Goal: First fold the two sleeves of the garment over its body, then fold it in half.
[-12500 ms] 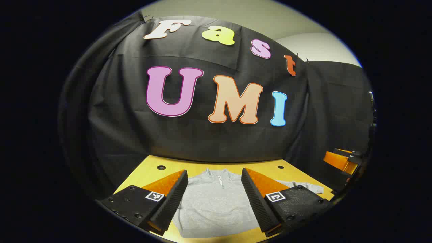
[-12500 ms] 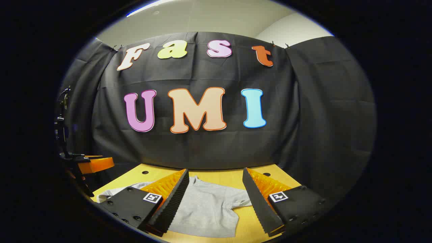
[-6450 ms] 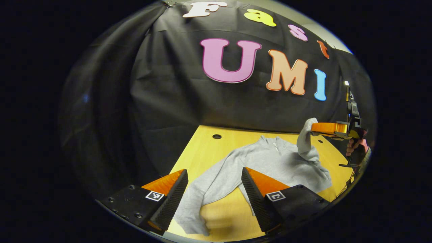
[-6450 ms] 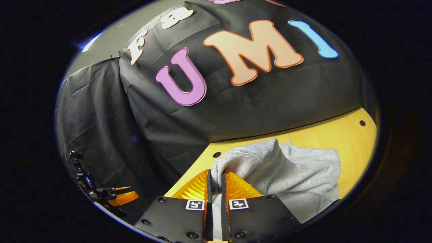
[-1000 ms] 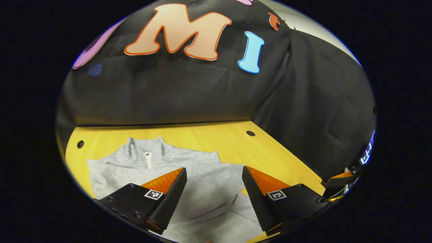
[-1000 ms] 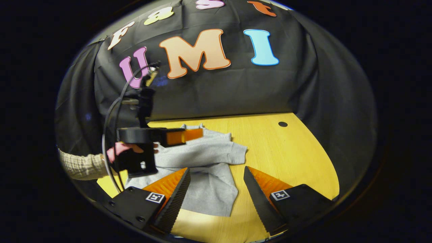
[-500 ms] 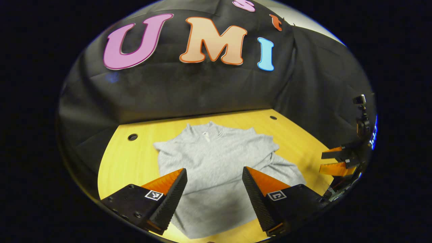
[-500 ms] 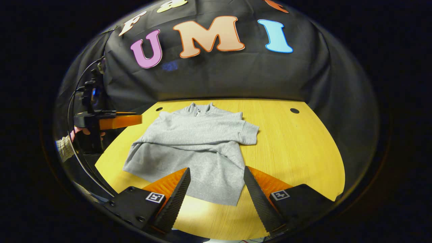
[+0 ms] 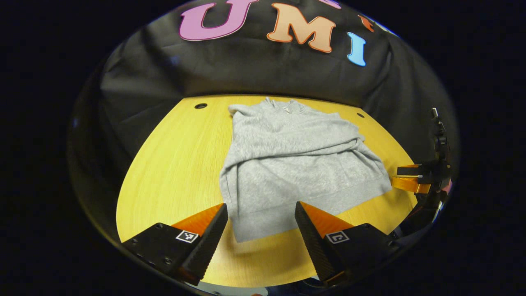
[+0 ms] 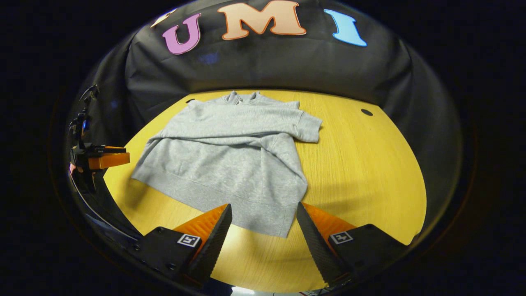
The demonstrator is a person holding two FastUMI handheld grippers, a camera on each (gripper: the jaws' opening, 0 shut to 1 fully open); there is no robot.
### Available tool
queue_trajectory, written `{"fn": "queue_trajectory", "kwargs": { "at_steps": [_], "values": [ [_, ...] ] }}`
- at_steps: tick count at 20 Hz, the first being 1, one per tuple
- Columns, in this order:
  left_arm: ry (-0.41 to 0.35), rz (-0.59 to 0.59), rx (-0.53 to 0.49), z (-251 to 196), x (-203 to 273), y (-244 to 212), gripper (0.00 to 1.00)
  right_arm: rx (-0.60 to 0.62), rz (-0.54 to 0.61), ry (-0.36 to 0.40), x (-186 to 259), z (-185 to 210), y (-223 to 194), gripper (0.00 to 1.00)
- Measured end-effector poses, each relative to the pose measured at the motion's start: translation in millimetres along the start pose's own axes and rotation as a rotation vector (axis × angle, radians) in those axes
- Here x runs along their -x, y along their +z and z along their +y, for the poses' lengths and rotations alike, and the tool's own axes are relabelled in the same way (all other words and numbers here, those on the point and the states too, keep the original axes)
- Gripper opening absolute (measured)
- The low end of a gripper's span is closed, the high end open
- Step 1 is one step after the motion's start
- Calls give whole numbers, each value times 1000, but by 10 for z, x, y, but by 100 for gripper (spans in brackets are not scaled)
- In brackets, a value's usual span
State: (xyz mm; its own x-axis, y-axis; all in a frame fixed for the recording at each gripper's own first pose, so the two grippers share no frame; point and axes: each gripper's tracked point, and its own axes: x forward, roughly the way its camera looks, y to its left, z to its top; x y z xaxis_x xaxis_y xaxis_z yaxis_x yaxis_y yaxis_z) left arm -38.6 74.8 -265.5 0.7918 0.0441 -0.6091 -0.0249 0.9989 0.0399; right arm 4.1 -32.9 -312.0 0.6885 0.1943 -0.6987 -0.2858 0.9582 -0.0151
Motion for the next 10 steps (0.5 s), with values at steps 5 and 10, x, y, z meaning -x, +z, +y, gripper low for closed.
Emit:
{"fn": "queue_trajectory", "kwargs": {
  "at_steps": [5, 10],
  "values": [
    [57, 49, 32, 62, -191, -278, 96, -13, 43, -7, -202, -3, -183, 98],
    [76, 96, 34, 101, -308, -451, 96, -24, 64, -18, -276, -18, -253, 99]
  ]
}}
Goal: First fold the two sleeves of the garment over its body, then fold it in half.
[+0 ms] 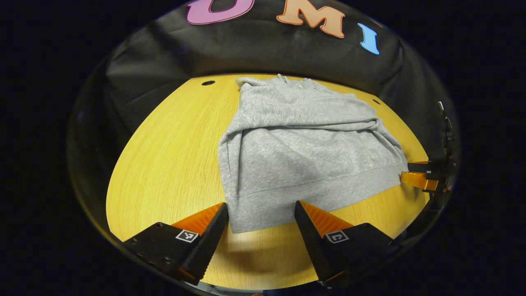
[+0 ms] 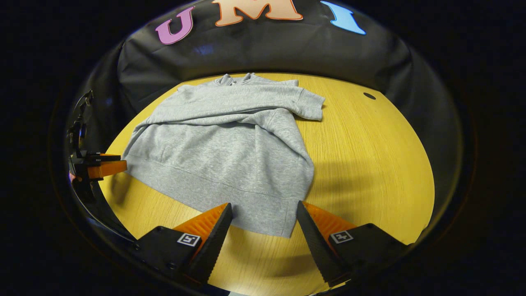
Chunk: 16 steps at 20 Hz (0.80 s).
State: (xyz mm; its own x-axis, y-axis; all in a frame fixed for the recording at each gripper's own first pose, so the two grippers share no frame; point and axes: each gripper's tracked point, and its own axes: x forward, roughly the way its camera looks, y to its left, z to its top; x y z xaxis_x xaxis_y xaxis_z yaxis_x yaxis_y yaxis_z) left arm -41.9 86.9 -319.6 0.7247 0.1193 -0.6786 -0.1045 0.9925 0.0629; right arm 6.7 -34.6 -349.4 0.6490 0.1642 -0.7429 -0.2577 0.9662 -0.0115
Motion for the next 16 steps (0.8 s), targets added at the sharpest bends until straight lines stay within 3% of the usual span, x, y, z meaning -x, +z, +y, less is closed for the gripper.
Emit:
{"fn": "queue_trajectory", "kwargs": {
  "at_steps": [1, 5, 6, 8, 9, 11, 12, 14, 15, 16],
  "values": [
    [9, 2, 2, 16, -16, -4, 96, 0, -5, -6, 0, -16, -3, 94],
    [31, -19, 5, 26, -42, 10, 97, 26, 2, -26, -15, 7, -25, 98],
    [30, -25, 6, 6, -37, 11, 96, 23, 5, -23, -32, 11, -27, 94],
    [25, -48, -1, -28, -49, 17, 89, 18, 8, -15, -22, 20, -22, 93],
    [17, -57, -4, -40, -70, 29, 87, 6, 7, -11, -21, 42, -23, 83],
    [6, -65, 13, -78, -99, 63, 72, 12, 10, 2, -39, 75, -25, 62],
    [-5, -68, 28, -110, -121, 81, 56, 1, 15, 14, -57, 119, -23, 62],
    [-30, -73, 58, -187, -142, 120, 24, -14, 17, 22, -71, 187, -4, 27],
    [-38, -72, 63, -201, -155, 130, 14, -13, 12, 22, -68, 187, -1, 14],
    [-46, -68, 62, -204, -164, 141, 7, -13, 15, 23, -74, 194, 4, 12]
  ]
}}
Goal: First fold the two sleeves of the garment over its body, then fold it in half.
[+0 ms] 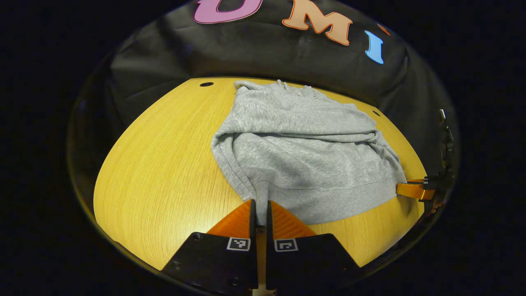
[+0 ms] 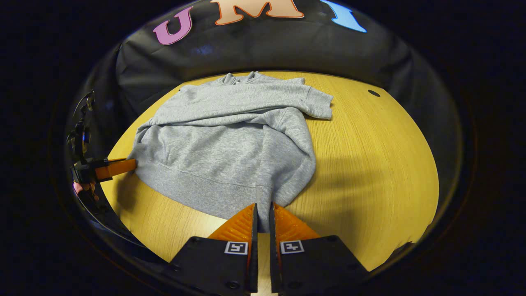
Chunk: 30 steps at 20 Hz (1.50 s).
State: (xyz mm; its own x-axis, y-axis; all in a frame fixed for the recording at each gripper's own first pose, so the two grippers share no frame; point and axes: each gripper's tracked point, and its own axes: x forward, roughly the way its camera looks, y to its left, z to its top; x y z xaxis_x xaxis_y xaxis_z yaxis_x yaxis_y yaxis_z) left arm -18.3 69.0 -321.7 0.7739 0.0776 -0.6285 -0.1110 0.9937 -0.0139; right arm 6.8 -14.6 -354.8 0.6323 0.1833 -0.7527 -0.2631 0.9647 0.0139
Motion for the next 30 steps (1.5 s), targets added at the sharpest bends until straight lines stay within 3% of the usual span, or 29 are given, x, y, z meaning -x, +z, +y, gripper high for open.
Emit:
{"fn": "queue_trajectory", "kwargs": {
  "at_steps": [1, 2, 9, 14, 19, 25, 30],
  "values": [
    [-8, 6, 3, -7, 3, 5, 6, -18, -4, -4, 20, -1, 15, 14],
    [-17, 12, 4, -8, -6, 8, 3, -27, 2, -2, 2, 5, 12, 7],
    [-41, -9, 97, -99, 61, 200, 0, -104, -50, 34, 116, 59, 235, 6],
    [-120, -103, 158, -260, 160, 729, 0, -131, -109, 71, 221, 102, 598, 6],
    [-140, -185, 180, -287, 124, 1267, 0, -140, -192, 67, 231, 34, 1113, 6],
    [-129, -235, 189, -234, -150, 1773, 0, -173, -260, 48, -30, -83, 1737, 6],
    [-79, -214, 174, -154, -600, 1966, 0, -143, -208, 7, -534, -216, 1970, 6]
  ]
}}
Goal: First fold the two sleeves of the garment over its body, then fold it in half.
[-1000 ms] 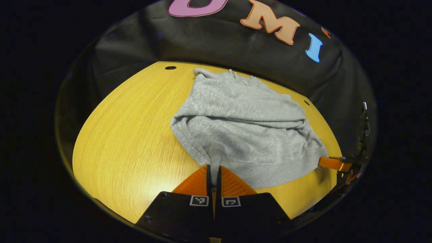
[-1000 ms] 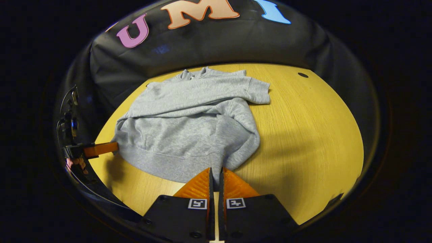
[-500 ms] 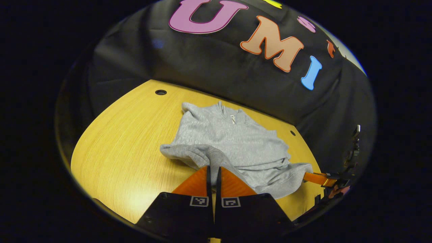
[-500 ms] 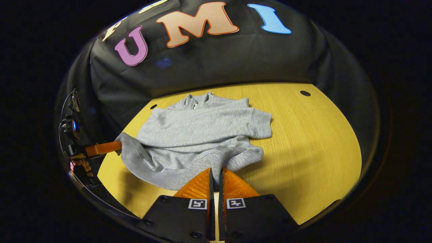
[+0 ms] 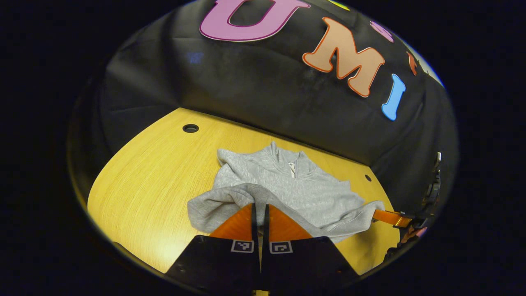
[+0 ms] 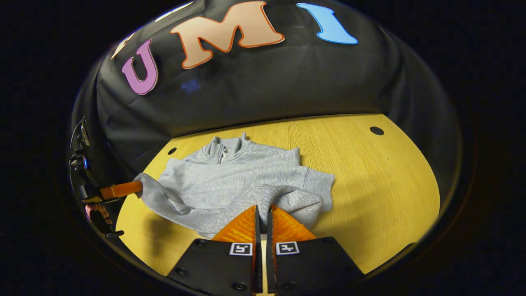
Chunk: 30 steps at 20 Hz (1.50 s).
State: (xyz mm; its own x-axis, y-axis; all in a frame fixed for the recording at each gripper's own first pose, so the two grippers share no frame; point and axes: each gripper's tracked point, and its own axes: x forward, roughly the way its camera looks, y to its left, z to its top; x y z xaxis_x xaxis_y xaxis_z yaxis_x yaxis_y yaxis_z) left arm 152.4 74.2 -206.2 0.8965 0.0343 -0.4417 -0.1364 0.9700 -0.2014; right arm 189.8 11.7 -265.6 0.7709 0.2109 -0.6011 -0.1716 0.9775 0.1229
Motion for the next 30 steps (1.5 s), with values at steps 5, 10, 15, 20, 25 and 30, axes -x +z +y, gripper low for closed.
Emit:
{"fn": "queue_trajectory", "kwargs": {
  "at_steps": [5, 10, 15, 20, 25, 30],
  "values": [
    [78, 85, -39, 199, -432, -240, 0, 33, 71, -12, -433, -61, -166, 6],
    [78, 100, -48, 262, -574, -336, 9, 55, 69, 4, -532, -52, -179, 11],
    [59, 85, -175, 140, -518, -155, 26, -112, 111, 90, -440, 134, -48, 35],
    [6, -48, -272, -102, -128, 454, 97, -113, -31, 161, 0, 271, 494, 69],
    [-42, -126, -316, -259, 344, 759, 95, -61, -156, 162, 568, 359, 795, 97],
    [-92, -118, -275, -407, 814, 642, 95, 24, -226, 142, 1060, 493, 761, 97]
  ]
}}
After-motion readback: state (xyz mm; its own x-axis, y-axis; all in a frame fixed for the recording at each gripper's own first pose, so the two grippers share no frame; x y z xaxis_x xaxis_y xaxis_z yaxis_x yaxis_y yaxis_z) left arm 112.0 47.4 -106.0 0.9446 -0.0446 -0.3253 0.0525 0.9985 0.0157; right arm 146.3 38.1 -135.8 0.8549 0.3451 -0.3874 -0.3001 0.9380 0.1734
